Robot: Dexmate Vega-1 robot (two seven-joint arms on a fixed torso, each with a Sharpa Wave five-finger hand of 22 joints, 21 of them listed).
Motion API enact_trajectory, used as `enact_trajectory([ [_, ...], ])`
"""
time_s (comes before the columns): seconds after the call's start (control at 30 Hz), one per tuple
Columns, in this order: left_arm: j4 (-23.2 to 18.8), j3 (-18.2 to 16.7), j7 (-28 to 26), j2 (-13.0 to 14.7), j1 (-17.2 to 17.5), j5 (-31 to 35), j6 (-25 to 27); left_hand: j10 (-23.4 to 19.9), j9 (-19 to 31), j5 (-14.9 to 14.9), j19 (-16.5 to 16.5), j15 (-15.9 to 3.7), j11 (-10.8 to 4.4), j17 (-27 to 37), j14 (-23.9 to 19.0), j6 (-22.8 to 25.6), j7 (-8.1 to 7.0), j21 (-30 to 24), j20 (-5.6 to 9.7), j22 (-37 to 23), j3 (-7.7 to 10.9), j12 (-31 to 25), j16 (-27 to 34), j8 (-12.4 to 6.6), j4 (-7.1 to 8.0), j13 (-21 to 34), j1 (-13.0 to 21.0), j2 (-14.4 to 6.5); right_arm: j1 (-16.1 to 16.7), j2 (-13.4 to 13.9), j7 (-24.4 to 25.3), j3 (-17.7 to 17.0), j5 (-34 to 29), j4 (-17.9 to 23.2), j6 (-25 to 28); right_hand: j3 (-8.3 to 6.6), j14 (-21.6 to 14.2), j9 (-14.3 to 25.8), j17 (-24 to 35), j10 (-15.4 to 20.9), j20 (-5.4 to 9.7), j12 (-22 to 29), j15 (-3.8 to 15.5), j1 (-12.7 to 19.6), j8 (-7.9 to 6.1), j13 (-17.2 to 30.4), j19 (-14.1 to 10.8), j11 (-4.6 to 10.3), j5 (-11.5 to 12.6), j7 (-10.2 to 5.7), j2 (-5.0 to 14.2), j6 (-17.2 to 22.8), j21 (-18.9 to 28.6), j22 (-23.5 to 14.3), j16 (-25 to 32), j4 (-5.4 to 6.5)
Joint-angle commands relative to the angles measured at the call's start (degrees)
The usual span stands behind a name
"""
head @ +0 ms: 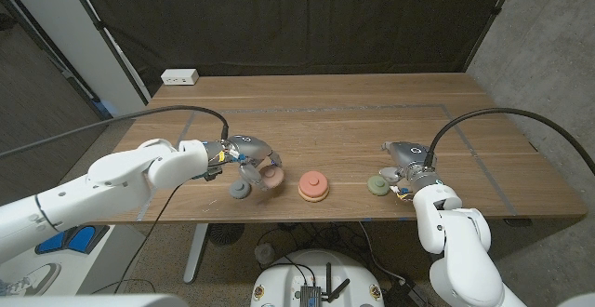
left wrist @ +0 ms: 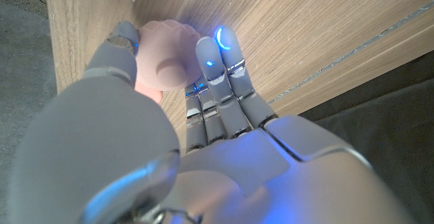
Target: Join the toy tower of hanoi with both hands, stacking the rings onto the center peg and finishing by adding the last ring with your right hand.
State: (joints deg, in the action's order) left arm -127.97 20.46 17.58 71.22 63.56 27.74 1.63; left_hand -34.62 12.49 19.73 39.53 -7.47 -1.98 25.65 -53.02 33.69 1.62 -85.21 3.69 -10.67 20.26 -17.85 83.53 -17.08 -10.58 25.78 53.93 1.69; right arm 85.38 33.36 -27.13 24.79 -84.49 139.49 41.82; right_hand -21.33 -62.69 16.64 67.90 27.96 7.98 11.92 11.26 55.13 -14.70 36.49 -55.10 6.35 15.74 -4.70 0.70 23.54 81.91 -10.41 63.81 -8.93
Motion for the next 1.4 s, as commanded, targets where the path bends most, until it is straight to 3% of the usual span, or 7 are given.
enact_trajectory([
  [0.03, -1.7, -1.0, 0.5, 0.8, -0.7, -0.2, 0.4, -6.5, 1.0, 0.5, 0.2, -5.17, -6.06, 0.3, -0.6, 1.7, -1.28, -0.3, 7.85, -0.1, 1.77, -0.1, -0.1, -0.38, 1.28, 5.6, 0.8, -1.6, 0.6, -0.5, 0.2, -0.7, 0.2, 0.1, -0.5, -0.02, -0.5, 0.1, 0.2, 0.5, 4.48, -0.2, 1.44, 0.7, -0.08, 0.3, -0.2, 0.08, 0.4, -0.12, 0.08, 0.5, 0.1, -0.1, 0.2, -0.21],
  [0.67, -1.4, 1.4, 1.1, -2.1, -3.6, 2.4, -2.0, -7.2, 1.2, 1.1, 0.3, -5.17, -6.41, 0.4, -0.9, 2.3, -1.46, -0.4, 7.92, -0.1, 1.98, 0.0, 0.0, -0.26, 1.23, 6.6, 0.7, -1.5, 1.3, -0.7, 1.5, -1.5, 0.9, 0.5, -0.4, 0.09, -0.5, 0.1, 0.3, 1.3, 4.44, 0.0, 1.43, 0.7, -0.28, 0.2, -0.2, 0.52, 0.5, 0.92, 0.01, 1.4, 0.0, -0.1, -0.1, -0.13],
  [1.4, 2.6, 6.0, 2.6, -8.1, -9.2, 4.1, -8.0, -7.3, 1.5, 1.5, 0.1, -5.16, -6.38, 0.6, -1.1, 2.4, -1.43, -0.6, 8.0, -0.3, 2.21, 0.6, 0.1, 0.12, 1.14, 7.5, 0.8, -1.4, 2.3, -1.2, 1.2, -1.7, -0.2, 1.0, 0.0, 0.13, -0.5, 0.0, 0.3, 1.2, 4.45, 0.0, 1.43, 0.7, -0.1, 0.3, -0.3, 0.62, 0.6, 1.05, 0.02, 1.5, 0.0, -0.1, -0.3, -0.11],
])
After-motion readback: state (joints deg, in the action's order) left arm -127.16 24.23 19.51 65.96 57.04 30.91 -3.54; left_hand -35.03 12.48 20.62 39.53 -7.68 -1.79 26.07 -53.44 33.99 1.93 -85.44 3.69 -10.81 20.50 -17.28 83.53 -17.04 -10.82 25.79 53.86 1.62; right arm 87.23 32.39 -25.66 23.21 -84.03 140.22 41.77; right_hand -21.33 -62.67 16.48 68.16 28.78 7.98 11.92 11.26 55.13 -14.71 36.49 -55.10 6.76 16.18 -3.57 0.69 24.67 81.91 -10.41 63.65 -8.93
